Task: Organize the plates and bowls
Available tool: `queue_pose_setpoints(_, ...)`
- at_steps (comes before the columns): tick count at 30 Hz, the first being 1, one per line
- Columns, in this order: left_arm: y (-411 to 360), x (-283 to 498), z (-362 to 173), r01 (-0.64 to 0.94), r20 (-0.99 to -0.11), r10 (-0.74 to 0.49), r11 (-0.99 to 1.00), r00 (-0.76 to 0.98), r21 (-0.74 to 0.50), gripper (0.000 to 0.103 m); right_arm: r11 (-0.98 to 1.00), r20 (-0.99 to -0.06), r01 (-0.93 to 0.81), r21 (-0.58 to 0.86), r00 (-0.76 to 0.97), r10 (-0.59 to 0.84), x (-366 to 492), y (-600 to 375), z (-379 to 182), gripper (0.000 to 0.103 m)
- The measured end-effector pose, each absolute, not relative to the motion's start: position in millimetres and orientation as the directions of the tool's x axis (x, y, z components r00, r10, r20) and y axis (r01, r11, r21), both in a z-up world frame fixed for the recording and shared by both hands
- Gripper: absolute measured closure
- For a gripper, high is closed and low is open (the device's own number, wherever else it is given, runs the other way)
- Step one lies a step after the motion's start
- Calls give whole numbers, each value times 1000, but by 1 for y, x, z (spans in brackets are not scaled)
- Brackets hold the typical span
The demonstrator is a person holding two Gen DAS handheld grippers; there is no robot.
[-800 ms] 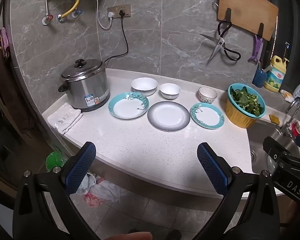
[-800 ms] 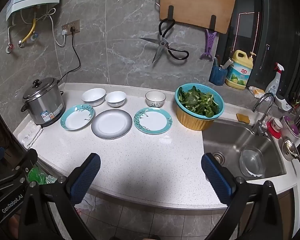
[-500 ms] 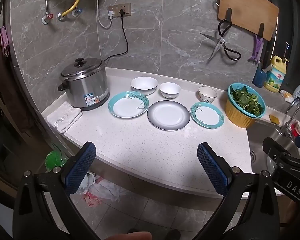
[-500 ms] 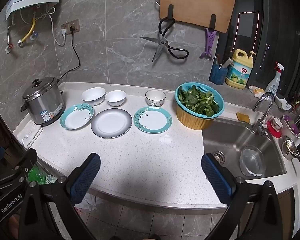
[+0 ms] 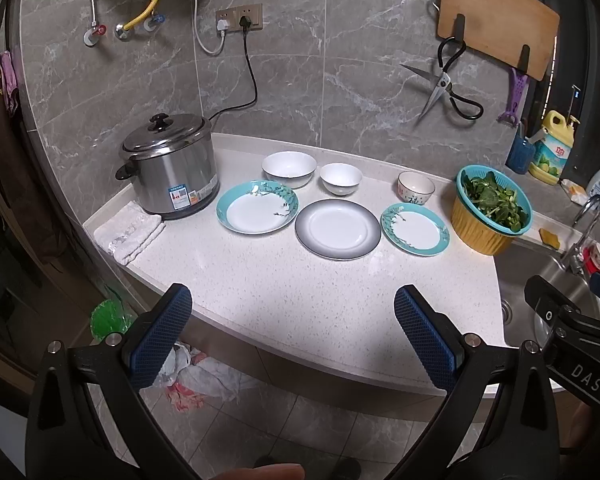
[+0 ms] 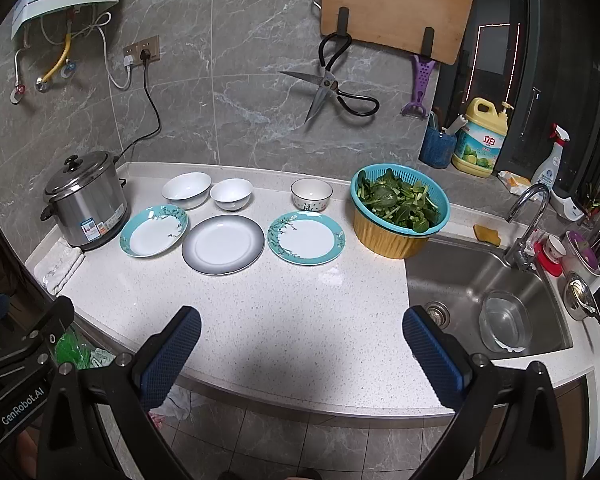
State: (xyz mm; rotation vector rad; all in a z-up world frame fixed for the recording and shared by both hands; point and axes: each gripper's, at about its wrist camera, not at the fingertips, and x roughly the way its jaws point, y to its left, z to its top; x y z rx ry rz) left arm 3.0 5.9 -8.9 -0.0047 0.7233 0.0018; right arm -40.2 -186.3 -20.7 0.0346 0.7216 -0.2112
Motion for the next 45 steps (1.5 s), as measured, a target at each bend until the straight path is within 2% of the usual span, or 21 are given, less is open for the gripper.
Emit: queue_pose_setpoints(45, 7, 5, -15, -4, -671, -1, 1000, 742, -5, 0, 978, -667, 203, -46, 723, -181, -29, -186, -24, 0)
